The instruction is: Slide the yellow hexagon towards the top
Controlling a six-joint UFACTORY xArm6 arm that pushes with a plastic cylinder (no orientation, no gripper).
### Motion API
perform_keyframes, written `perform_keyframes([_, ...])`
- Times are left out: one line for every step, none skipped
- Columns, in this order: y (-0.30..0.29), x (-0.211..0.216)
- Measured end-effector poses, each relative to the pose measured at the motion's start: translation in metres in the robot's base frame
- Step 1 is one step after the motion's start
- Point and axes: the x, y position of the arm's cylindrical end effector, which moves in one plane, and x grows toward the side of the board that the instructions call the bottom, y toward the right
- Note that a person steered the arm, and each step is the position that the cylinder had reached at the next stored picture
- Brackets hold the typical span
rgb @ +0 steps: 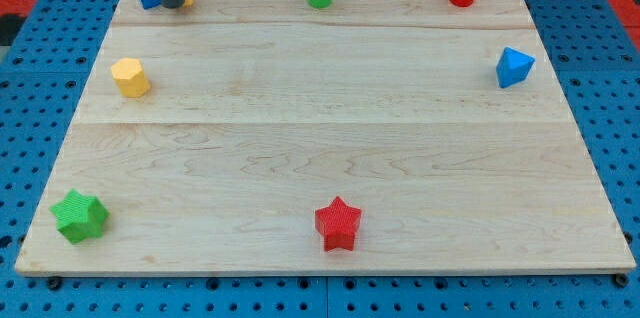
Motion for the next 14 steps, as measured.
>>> perform_keyframes([0.008, -0.001])
perform_keyframes([0.008, 0.007])
perform_keyframes([0.009, 0.049])
perform_keyframes([0.028, 0.100])
perform_keyframes([0.034, 0.154])
perform_keyframes([0.021, 0.193])
perform_keyframes([-0.029, 0.199])
perform_keyframes([-0.045, 0.191])
perform_keyframes([-0.045, 0.167])
perform_keyframes([-0.045, 0.142])
perform_keyframes([-0.035, 0.141])
perform_keyframes([-0.007, 0.151])
perform_keyframes([-0.007, 0.135])
perform_keyframes([-0.026, 0.109])
